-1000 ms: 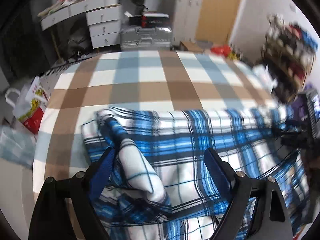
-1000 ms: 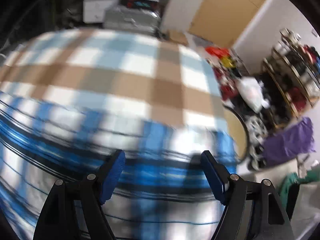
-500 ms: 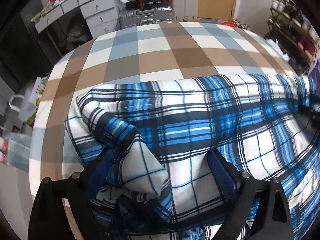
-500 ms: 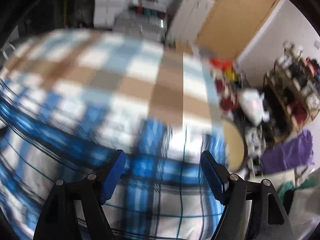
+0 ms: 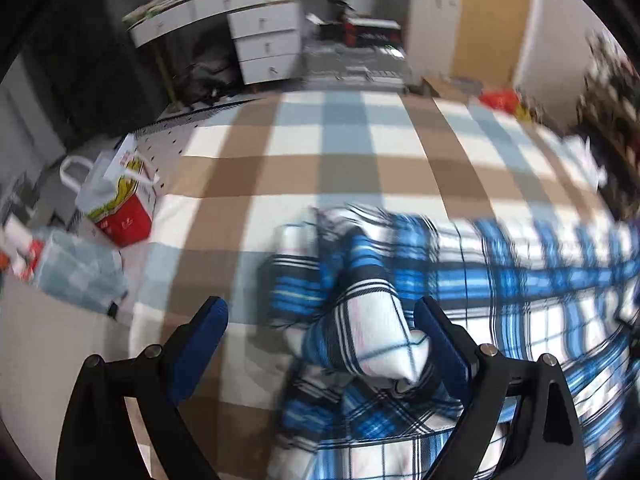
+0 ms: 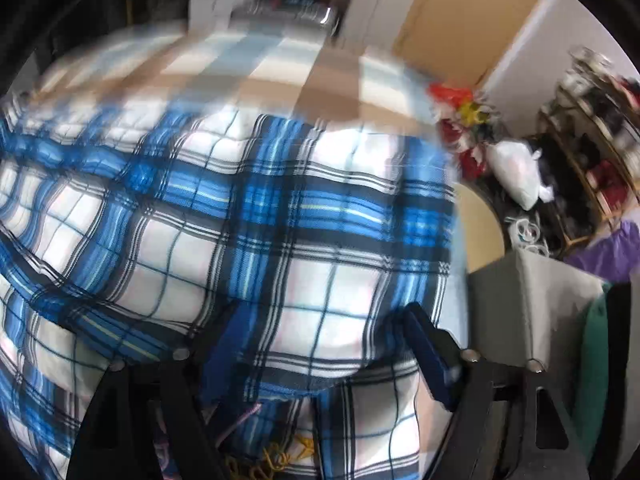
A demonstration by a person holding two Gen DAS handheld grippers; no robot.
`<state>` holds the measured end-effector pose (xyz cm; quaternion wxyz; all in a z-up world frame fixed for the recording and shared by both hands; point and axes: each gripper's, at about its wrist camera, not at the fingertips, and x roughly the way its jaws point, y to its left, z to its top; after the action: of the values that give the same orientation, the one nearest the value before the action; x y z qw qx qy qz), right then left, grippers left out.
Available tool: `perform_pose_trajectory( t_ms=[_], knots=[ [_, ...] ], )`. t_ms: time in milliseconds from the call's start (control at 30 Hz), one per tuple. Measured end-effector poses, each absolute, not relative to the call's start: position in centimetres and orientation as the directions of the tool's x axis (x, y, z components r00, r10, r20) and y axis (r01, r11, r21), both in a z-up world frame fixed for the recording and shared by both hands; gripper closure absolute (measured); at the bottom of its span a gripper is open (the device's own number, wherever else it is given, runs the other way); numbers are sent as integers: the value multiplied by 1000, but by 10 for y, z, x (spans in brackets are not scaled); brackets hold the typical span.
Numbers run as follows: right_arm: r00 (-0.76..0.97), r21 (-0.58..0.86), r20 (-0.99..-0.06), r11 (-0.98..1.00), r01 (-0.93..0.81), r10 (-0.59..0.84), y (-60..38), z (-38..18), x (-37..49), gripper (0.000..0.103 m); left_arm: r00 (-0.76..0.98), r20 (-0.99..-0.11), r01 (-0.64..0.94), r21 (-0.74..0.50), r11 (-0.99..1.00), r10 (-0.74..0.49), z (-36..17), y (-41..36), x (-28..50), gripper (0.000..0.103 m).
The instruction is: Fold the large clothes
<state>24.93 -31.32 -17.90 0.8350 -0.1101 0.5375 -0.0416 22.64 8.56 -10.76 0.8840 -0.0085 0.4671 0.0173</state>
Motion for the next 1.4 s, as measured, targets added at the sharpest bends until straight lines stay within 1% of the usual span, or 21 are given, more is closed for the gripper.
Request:
perform_pose_trajectory(
  t_ms=[100,233,300,333,367,433,467,533,633,700,767,833,900,967,1033,1100,1133,1233,1300,1367,1400],
  knots=[
    [448,-198,-879,980,-33,-163,-313,-161,243,23,649,-757,-125,-5,992,78,-82,104,214,11],
    [576,-126,-815,990,-60,-69,-291,-110,242,22,727,-686,-149,-104,983,37,-55,117,205,11],
    [616,-83,-788,994,-68,-24,-278,-92,250,21,759,-647,-97,-219,971,-70,-51,116,206,11],
    [619,-65,-786,995,-73,-6,-272,-88,255,18,750,-648,-51,-257,965,-133,-54,112,209,11],
    [614,-47,-789,996,-80,12,-263,-87,263,18,717,-658,25,-304,952,-229,-60,103,216,11],
    [590,-36,-807,995,-89,23,-247,-93,282,17,632,-689,148,-341,928,-354,-77,83,231,11],
    [575,-38,-818,995,-96,24,-237,-98,292,17,595,-719,175,-320,931,-358,-91,72,238,11],
    [551,-61,-834,992,-114,12,-222,-112,307,18,530,-785,186,-261,947,-320,-119,59,250,11],
    [508,-130,-859,986,-107,-58,-213,-138,318,18,411,-871,165,-221,961,-270,-162,60,264,12],
    [456,-192,-880,978,-87,-133,-220,-164,323,19,413,-872,216,-187,958,-263,-167,59,264,12],
    [407,-164,-907,982,-97,-111,-230,-179,321,18,398,-890,242,-133,961,-223,-166,54,264,12],
    [417,-130,-906,986,-107,-74,-236,-177,316,17,394,-899,224,-111,968,-194,-158,54,261,12],
    [414,-138,-907,981,-140,-68,-237,-172,313,19,399,-887,217,-154,964,-231,-139,58,255,13],
    [461,-158,-884,977,-142,-76,-248,-156,309,19,443,-829,245,-254,935,-342,-117,60,245,13],
    [511,-187,-851,979,-85,-118,-268,-142,310,18,474,-785,267,-305,914,-400,-102,57,240,12],
    [526,-200,-832,980,13,-176,-296,-138,315,18,439,-794,293,-315,903,-420,-113,43,244,12],
    [508,-197,-840,980,41,-190,-307,-141,321,18,404,-815,299,-312,902,-416,-125,35,249,12],
    [427,-142,-890,987,78,-162,-335,-166,327,18,293,-905,281,-225,933,-307,-171,17,263,12],
    [432,-98,-894,992,80,-123,-342,-176,320,18,301,-917,312,-166,936,-263,-175,11,259,12],
    [431,-79,-896,994,77,-104,-345,-176,316,18,280,-941,307,-98,947,-189,-180,9,259,12],
    [420,-83,-901,994,71,-105,-346,-173,316,17,278,-944,301,-88,950,-175,-181,11,258,12]
  ],
)
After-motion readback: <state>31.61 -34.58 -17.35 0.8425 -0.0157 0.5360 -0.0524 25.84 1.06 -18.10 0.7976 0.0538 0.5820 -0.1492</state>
